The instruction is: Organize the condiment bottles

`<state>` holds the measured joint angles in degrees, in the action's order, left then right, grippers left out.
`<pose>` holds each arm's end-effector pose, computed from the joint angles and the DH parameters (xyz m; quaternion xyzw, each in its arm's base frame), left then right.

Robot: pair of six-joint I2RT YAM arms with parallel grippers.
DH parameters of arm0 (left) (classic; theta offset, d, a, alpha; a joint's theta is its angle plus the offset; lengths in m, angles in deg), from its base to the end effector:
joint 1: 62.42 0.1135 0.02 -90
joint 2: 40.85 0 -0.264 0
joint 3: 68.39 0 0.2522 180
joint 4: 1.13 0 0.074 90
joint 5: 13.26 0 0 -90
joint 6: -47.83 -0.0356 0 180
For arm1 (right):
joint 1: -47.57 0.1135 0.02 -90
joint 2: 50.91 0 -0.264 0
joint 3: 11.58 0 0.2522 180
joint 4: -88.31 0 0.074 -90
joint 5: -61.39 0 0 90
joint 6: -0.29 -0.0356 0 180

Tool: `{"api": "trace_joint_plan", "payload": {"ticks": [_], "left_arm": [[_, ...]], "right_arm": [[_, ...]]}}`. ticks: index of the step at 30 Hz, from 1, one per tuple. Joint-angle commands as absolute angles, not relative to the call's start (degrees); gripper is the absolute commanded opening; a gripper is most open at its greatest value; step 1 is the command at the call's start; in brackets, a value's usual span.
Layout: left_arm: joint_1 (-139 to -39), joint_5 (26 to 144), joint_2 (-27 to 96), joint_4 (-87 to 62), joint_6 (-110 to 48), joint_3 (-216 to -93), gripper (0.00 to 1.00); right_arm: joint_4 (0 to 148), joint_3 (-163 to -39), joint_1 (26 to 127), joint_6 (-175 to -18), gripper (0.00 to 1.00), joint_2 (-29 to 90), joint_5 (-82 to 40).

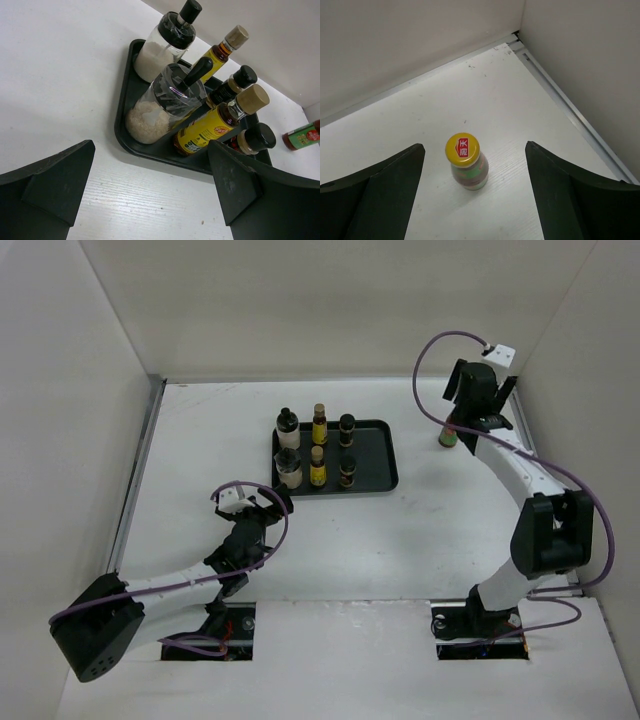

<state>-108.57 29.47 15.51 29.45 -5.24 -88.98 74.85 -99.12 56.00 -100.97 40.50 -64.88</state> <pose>0.1409 -0.1089 0.1770 -0.2151 0.6960 -0.1881 0.6587 0.3752 0.0343 0.3298 0.2033 0.7608 -0.1508 0.5977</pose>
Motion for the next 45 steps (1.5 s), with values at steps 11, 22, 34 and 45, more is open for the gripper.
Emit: {"api": "trace_joint_plan", "payload": {"ticks": [11,22,34,45], "left_arm": [[-108.61,29.98,16.28,31.78,-4.55,-90.68,1.00],[-108.08,29.63,15.93,31.78,-4.64,-90.50,1.00],[-107.73,29.80,16.19,31.78,-4.64,-90.59,1.00],[-107.82,29.98,15.75,31.78,-4.55,-90.59,1.00]], "right_arm": [[74.64,-106.20,53.59,-99.99,0.79,49.81,-58.41],[76.39,-107.51,53.59,-98.94,0.32,53.33,-61.30],[80.62,-105.23,62.81,-95.06,0.26,38.75,-64.04],[83.08,-107.42,77.05,-97.44,0.27,41.54,-61.84]]}}
